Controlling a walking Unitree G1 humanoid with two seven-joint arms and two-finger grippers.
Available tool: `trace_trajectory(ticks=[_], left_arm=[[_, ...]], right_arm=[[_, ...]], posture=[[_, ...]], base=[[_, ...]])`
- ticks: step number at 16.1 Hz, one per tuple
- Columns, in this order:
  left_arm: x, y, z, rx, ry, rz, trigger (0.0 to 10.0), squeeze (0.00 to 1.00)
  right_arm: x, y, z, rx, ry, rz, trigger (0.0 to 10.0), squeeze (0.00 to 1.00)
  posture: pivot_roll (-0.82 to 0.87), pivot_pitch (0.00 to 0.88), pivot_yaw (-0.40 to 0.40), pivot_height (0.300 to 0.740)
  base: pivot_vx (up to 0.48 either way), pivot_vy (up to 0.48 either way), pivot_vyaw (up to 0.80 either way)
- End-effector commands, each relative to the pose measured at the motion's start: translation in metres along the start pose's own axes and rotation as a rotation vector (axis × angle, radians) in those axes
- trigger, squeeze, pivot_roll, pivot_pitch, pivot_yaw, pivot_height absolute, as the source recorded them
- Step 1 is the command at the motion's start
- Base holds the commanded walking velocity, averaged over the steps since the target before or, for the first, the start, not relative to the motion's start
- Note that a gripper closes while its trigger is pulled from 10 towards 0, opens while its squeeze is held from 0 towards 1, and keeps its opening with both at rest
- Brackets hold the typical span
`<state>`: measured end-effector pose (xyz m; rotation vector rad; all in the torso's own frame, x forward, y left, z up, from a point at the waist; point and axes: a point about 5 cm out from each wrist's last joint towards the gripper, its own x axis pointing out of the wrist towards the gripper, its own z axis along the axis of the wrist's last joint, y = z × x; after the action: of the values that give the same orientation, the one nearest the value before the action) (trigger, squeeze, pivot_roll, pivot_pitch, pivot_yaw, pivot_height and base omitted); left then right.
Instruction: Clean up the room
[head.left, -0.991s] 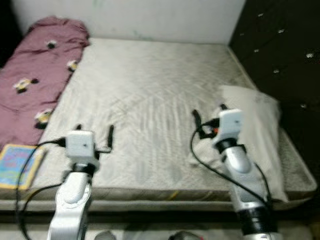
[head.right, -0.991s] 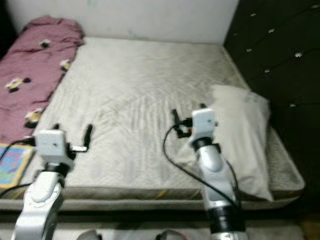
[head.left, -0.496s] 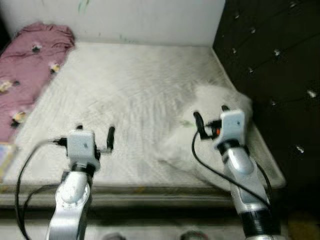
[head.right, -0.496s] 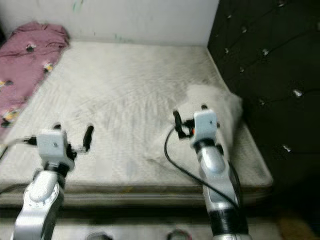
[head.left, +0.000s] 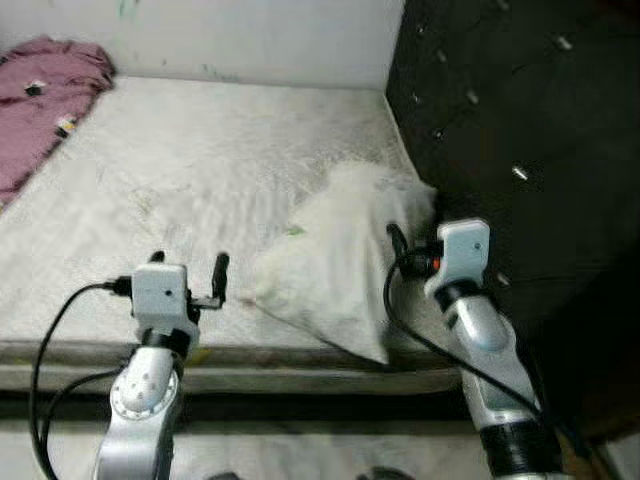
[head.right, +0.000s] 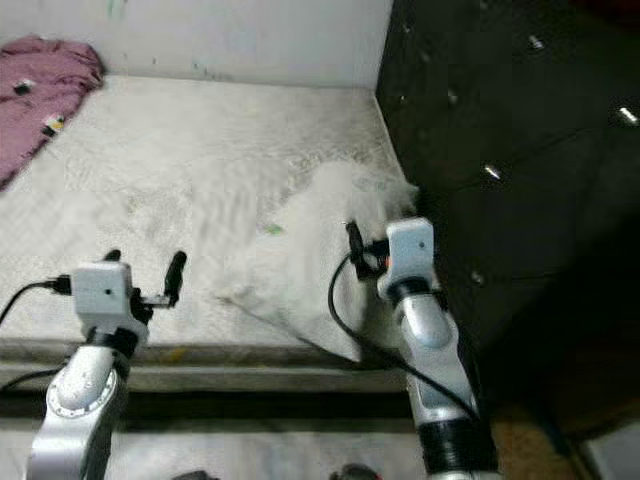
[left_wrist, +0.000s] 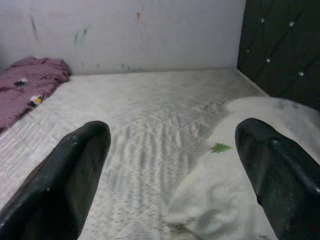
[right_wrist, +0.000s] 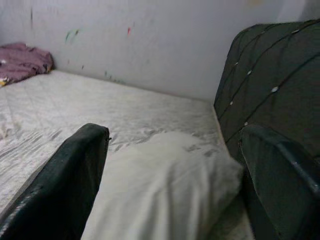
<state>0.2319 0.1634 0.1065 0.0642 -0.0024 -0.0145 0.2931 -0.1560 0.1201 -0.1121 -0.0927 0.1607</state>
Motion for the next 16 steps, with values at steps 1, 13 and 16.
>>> trace_trajectory(ticks=[1, 13, 16], left_arm=[[0.0014, -0.0029, 0.0056, 0.008, -0.030, -0.015, 10.0, 0.00], [0.0005, -0.0059, 0.0083, -0.001, -0.059, -0.061, 10.0, 0.00], [0.0007, -0.0058, 0.0084, -0.001, -0.060, -0.063, 10.0, 0.00]], right_arm=[[-0.0015, -0.0031, -0.0004, -0.004, 0.006, -0.017, 10.0, 0.00], [-0.0021, -0.0048, 0.0000, 0.005, 0.012, -0.026, 10.0, 0.00], [-0.0020, -0.0047, 0.0001, 0.002, 0.010, -0.026, 10.0, 0.00]], posture=[[-0.03, 0.000, -0.015, 0.740], [-0.04, 0.000, -0.017, 0.740], [-0.04, 0.000, -0.013, 0.740]], base=[[0.000, 0.000, 0.00], [0.162, 0.000, 0.00], [0.310, 0.000, 0.00]])
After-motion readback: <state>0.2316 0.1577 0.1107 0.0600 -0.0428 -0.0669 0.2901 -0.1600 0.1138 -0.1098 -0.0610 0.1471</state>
